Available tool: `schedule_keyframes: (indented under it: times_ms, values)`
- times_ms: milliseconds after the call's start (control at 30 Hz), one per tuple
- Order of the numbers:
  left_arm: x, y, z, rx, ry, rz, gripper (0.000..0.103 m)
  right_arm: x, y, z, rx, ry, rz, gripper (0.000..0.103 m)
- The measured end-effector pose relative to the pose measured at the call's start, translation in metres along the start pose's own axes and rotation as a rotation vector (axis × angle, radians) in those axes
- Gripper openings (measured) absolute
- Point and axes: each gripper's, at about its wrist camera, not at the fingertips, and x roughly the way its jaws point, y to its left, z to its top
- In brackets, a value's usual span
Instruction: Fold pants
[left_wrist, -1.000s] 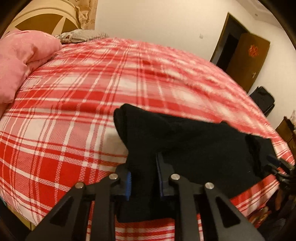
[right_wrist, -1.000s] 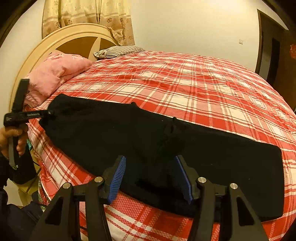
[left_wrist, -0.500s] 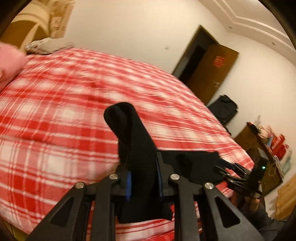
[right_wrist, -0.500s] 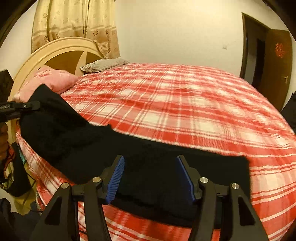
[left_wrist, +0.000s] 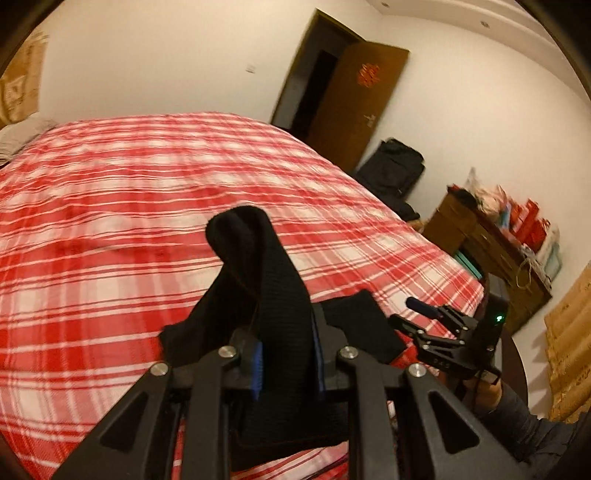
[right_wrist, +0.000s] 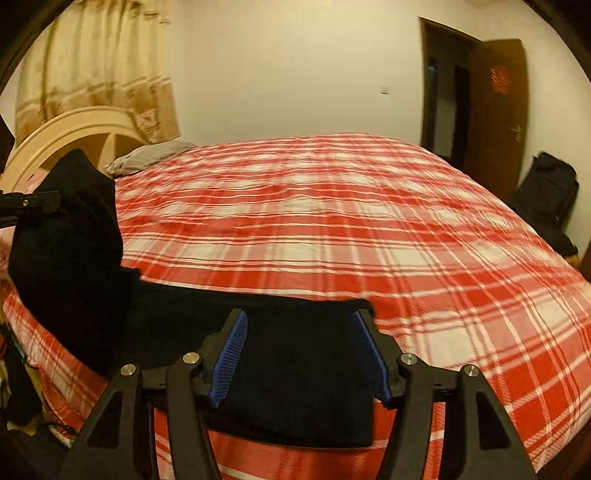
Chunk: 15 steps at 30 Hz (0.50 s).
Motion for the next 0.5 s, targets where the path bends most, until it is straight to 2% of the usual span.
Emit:
schedule_keyframes:
  times_ms: [200,500]
  values:
    - [0.046,-0.044,0.014,0.064,0.075,-0.039,0.021,0.006,-0.042,-0.008,0.112,0.02,-0.075,0.061]
    - [0.128,-0.092,0.001,0.114,0.236,-0.065,0.021,0.015,-0.072,-0.014,0.198,0.046,-0.086,0.061]
